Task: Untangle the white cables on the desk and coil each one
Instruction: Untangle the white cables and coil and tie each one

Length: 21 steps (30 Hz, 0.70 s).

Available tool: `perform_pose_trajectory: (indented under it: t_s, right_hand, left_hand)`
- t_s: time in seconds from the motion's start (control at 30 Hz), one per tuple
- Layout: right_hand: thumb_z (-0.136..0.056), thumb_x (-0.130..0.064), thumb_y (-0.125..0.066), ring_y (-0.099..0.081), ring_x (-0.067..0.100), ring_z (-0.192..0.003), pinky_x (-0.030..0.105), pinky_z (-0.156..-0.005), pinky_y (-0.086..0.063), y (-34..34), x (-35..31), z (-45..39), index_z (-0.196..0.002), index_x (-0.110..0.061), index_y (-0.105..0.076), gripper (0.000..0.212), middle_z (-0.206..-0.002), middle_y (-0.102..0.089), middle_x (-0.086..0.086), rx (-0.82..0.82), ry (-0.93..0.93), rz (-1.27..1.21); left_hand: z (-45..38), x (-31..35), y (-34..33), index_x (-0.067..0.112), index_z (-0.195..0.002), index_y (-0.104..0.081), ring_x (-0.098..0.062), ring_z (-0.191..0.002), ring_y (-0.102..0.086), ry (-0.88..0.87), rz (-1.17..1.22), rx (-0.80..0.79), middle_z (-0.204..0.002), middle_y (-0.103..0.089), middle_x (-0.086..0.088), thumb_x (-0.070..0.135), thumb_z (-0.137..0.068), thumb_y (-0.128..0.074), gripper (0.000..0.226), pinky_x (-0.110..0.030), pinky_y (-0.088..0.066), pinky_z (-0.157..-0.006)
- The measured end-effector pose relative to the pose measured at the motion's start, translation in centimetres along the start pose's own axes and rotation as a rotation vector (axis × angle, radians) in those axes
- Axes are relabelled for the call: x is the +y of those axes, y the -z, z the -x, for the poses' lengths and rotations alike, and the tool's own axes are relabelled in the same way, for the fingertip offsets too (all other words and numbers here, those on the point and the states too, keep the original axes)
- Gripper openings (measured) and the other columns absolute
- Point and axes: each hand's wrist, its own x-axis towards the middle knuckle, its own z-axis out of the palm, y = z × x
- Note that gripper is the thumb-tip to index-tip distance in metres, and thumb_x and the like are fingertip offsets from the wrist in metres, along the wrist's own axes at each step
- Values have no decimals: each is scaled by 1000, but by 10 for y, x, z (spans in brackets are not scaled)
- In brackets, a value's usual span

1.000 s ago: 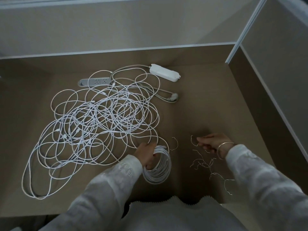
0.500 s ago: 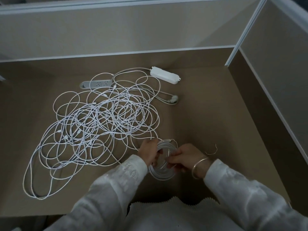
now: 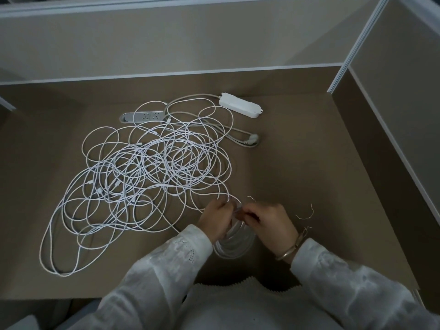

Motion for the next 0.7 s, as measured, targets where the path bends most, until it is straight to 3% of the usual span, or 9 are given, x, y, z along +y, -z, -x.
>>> perform_pose_trajectory:
  t_s: [0.13,0.23,0.33,0.47,0.57,0.7]
  right_hand:
    - [-78,-26,-61,-62,6,-63,19,-64,-47,-2,3,5,-80,-17,-73,15,-72,-70,-5,54,27,-49]
    - [-78,-26,-61,-64,8,-67,21,-66,-49,-1,3,8,-83,-16,-73,16,-77,-71,-5,32,50,-37]
    - [-82,-27,-55,-63,15,-65,28,-59,-51,0,-1,8,-81,-14,-69,18,-77,-67,-2,64,131,107]
    - [-85,-28,-48,-59,17,-69,24,-51,-48,4,-6,5,-80,-13,-62,21,-83,-60,3,93,217,299]
    - [-87,-24,-51,-59,18,-89,29,-72,-52,9,-2,1,-82,-12,-58,15,-107,-56,6,40,177,139]
    - [-85,-13,-65,-56,14,-112,27,-93,-43,18,9,-5,-84,-13,-59,6,-133,-48,6,-80,78,-104]
  left_hand:
    - [4,-4,4,15,-54,-49,-10,-31,-28,-28,81,-44,-39,-33,2,10,-94,-44,41,-16,-20,-39]
    - [5,-6,7,16,-49,-51,-10,-31,-28,-40,75,-77,-38,-33,4,11,-94,-45,46,-16,-21,-39]
    - [3,-5,8,16,-52,-48,-11,-30,-28,-21,57,-100,-37,-34,4,14,-94,-45,42,-17,-23,-40]
    - [5,1,10,14,-55,-42,-11,-29,-23,16,111,-143,-37,-28,1,12,-95,-38,40,-15,-19,-39]
    - [7,5,12,13,-60,-38,-10,-27,-21,36,143,-177,-37,-27,3,11,-96,-36,35,-13,-17,-38]
    - [10,6,13,14,-66,-49,-8,-30,-31,-28,83,-175,-39,-35,8,11,-96,-45,30,-13,-22,-37]
